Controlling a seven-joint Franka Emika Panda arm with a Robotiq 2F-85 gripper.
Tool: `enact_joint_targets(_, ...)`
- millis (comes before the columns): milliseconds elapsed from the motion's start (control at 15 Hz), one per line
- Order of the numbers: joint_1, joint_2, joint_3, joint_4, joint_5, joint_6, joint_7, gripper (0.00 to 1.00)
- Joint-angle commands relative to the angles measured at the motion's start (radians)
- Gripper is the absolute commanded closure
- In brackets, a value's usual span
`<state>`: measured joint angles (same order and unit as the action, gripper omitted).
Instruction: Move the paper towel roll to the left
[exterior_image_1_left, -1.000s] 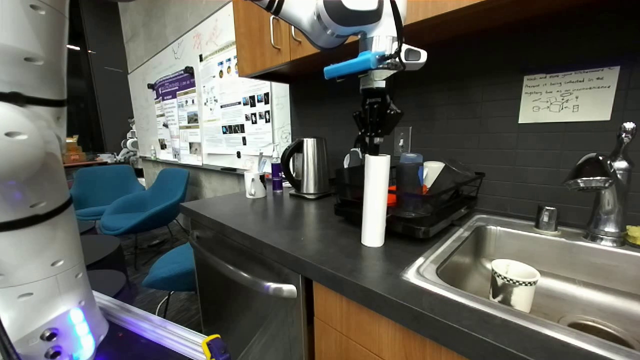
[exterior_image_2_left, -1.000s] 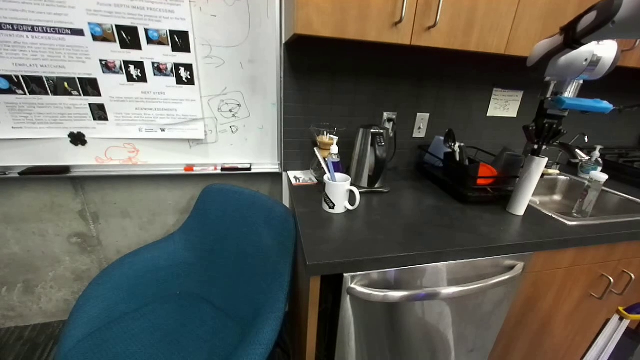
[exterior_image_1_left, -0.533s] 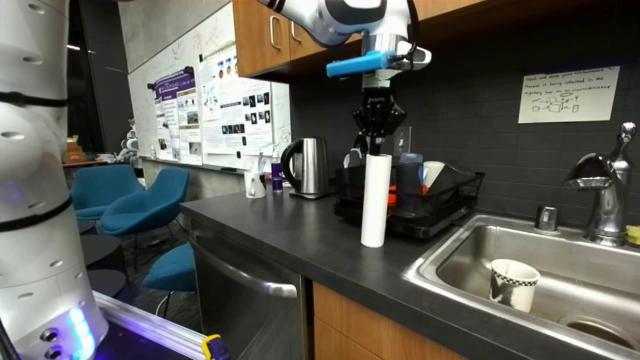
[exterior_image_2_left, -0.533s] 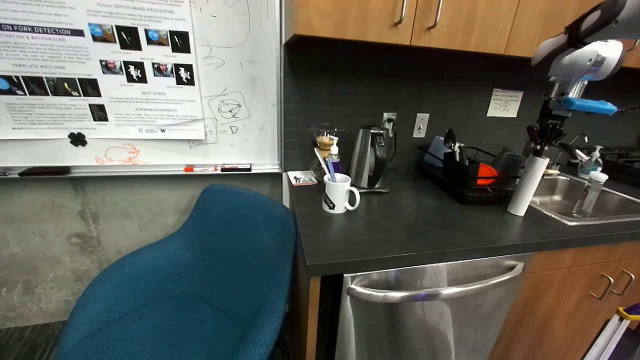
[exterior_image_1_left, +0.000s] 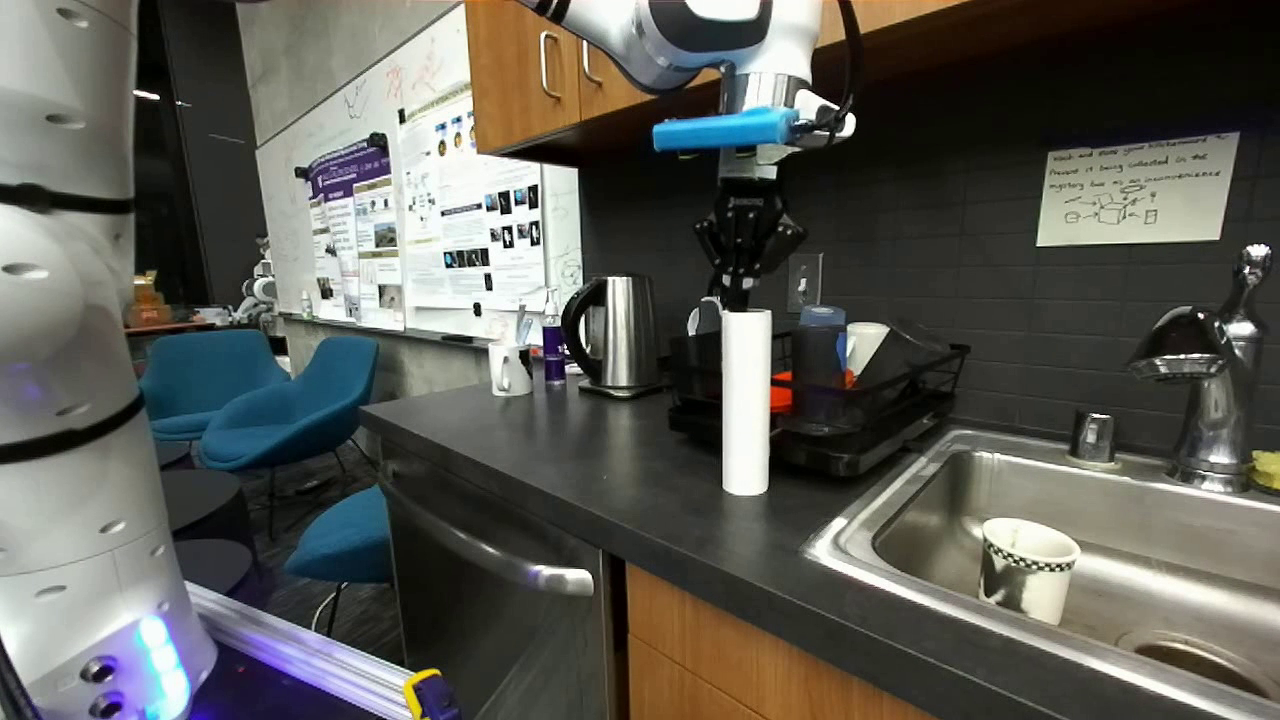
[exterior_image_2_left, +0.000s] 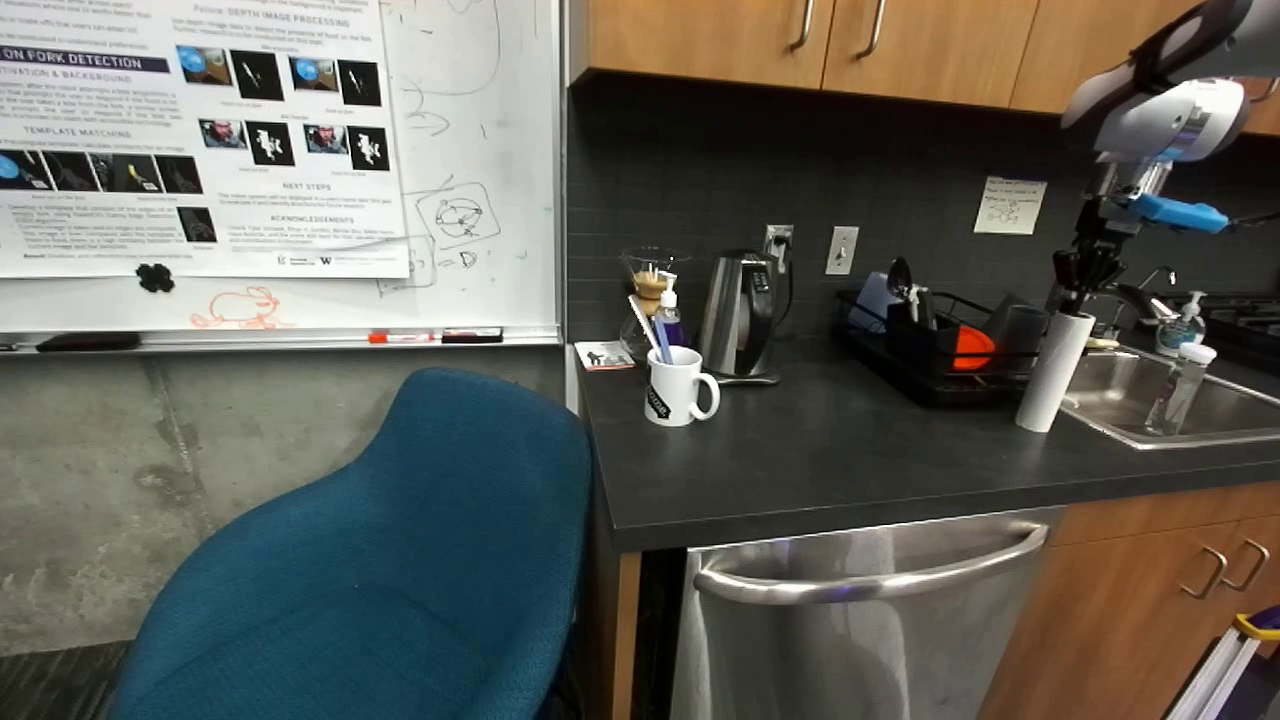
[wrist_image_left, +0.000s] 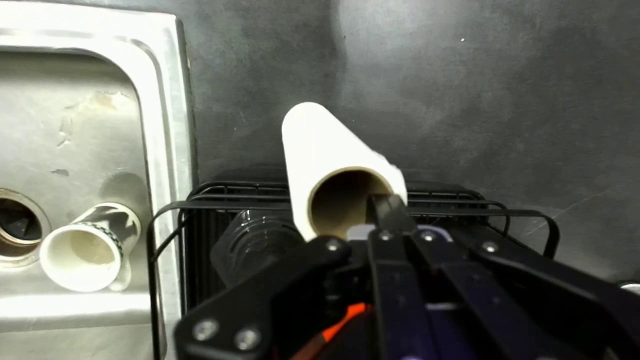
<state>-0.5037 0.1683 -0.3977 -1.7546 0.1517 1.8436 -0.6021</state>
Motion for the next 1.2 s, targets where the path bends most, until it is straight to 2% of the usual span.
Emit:
enact_joint_targets(0, -0.011, 0.002, 0.007, 0.020, 0.026, -0.034, -0.041, 1.00)
enact_joint_targets(1133, -0.009, 0.003, 0.006, 0.027, 0.023, -0.023, -0.024, 1.00)
